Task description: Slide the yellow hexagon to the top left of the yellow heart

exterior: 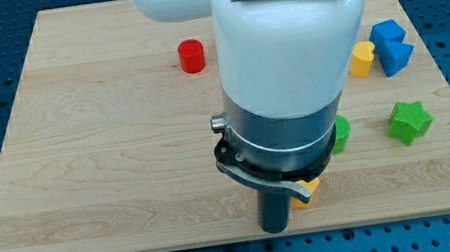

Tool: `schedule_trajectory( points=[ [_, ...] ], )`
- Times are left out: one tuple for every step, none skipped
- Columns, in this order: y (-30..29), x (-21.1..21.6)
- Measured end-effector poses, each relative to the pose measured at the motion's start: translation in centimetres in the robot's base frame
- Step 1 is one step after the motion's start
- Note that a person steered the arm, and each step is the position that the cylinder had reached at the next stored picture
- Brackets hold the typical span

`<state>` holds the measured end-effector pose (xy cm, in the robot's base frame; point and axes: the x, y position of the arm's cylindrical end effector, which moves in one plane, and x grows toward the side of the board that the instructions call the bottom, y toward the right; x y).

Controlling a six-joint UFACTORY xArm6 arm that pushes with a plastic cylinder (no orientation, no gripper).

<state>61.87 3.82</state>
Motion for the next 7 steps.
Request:
schedule_trajectory(
  points=[
    [0.3, 0.0],
    [2.8, 0.0],
    [5.7, 0.0],
    [5.3, -0.4],
    [0.6, -2.7],
    [-0.7, -3.4],
    [-1.0, -4.6]
  ],
)
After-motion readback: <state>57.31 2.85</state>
